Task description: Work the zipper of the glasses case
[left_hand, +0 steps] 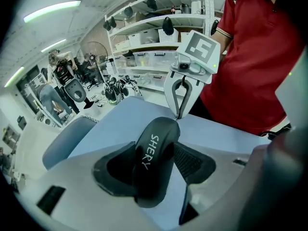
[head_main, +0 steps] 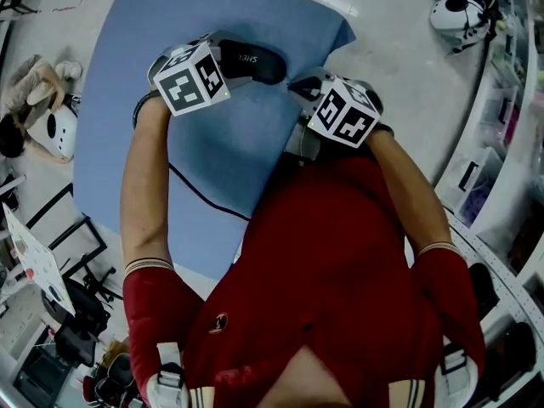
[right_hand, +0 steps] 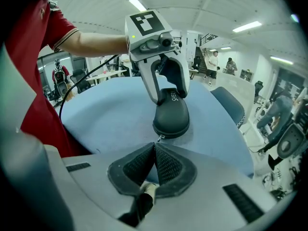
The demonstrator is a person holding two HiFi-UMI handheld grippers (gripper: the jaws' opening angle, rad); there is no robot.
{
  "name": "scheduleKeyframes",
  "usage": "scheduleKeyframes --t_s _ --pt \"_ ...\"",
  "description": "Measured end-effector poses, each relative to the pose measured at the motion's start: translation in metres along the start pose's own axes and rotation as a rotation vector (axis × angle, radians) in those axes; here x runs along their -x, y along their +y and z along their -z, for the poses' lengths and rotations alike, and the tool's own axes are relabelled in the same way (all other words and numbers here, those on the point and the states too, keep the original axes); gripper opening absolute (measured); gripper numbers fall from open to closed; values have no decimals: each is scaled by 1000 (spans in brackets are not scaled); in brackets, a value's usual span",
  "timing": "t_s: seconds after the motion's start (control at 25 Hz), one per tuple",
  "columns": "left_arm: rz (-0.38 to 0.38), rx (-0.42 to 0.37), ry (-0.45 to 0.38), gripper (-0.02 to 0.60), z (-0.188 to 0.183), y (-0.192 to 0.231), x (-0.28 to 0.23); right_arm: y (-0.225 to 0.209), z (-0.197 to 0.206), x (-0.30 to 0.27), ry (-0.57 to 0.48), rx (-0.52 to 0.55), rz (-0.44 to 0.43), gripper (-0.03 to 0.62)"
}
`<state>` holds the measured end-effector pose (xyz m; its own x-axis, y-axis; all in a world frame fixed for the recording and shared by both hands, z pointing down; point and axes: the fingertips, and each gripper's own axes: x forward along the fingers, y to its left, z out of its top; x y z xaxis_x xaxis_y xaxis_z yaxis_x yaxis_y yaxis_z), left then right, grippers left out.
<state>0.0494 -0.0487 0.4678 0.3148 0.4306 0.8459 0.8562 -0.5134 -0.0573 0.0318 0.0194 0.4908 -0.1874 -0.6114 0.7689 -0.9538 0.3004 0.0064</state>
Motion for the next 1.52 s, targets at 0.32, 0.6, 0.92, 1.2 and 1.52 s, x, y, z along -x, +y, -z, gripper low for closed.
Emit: scheduleKeyframes --t_s 0.32,0.6,0.92,1.2,1.52 --pt "-1 12 -28 232 1 0 0 12 -6 -11 -21 -96 2 2" --pt "-19 47 -73 233 -3 3 3 20 -16 -20 -51 -173 14 2" --pt "-33 89 -132 235 -8 3 2 37 -34 -30 -86 -175 -25 -3" --pt "-64 102 -166 236 -9 2 5 53 -49 -33 -68 -60 -36 -3" --pt "-167 109 -213 235 -9 0 9 32 -45 -18 -146 -118 36 -3"
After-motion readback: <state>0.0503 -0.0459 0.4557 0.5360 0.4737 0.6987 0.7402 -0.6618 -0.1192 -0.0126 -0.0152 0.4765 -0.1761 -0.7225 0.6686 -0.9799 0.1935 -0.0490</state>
